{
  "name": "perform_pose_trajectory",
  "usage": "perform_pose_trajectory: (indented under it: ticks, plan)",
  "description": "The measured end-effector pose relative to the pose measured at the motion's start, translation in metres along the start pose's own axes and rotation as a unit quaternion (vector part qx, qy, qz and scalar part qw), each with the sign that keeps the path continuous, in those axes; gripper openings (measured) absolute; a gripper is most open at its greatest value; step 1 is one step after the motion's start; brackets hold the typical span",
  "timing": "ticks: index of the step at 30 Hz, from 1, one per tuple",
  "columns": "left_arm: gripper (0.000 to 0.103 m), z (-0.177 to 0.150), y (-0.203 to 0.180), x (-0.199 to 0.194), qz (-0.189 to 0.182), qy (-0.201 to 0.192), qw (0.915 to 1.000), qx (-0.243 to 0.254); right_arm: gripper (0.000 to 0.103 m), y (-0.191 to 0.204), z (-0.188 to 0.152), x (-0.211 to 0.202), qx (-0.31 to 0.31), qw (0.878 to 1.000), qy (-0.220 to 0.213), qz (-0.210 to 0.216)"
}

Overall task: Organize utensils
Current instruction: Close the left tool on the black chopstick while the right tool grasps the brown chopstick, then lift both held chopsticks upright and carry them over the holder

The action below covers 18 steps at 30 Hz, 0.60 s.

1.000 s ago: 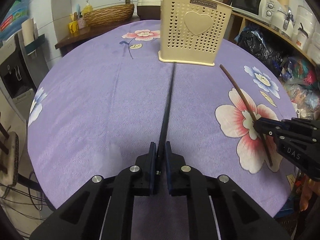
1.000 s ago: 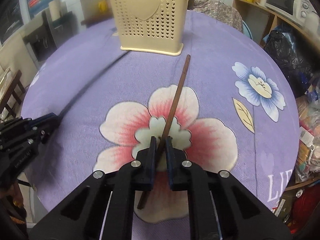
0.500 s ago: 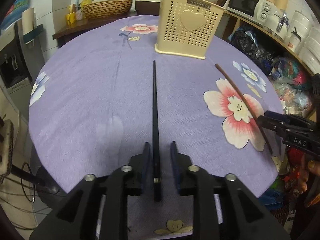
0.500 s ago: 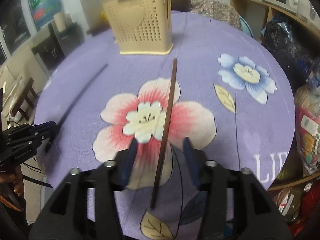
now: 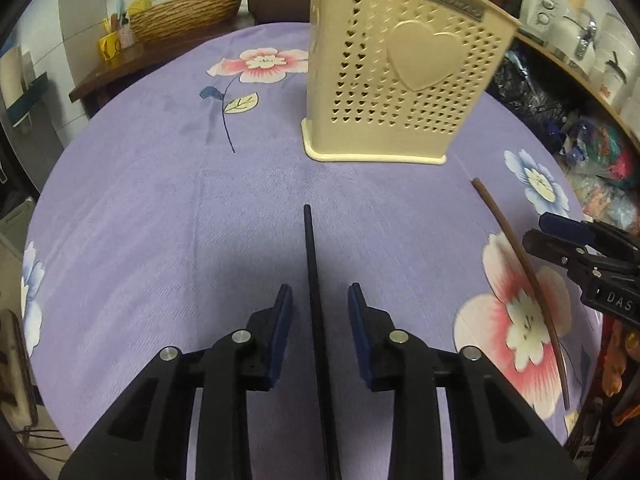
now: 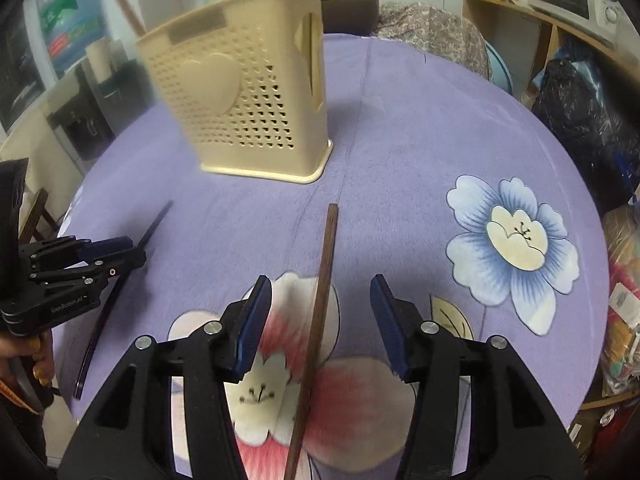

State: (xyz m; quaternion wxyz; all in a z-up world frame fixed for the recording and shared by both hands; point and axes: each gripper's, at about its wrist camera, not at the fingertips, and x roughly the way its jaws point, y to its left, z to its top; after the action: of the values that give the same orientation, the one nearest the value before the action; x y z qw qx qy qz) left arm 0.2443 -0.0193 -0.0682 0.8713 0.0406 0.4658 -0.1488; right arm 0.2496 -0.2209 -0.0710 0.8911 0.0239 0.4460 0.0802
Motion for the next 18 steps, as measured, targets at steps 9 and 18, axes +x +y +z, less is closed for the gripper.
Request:
perform_pose_trajectory:
  ticks: [9,18]
  plan:
    - [0.019,0.016,0.006,0.007,0.009,0.008,0.9999,-0.007,0.026,0.008,0.016,0.030,-0.018,0.999,0.035,-0.008]
    - [0.007,0.026,0.003,0.013,0.016,0.007,0.9998,-0.005,0.012,0.012,0.030,0.040,-0.027,0.999,0.031,-0.031]
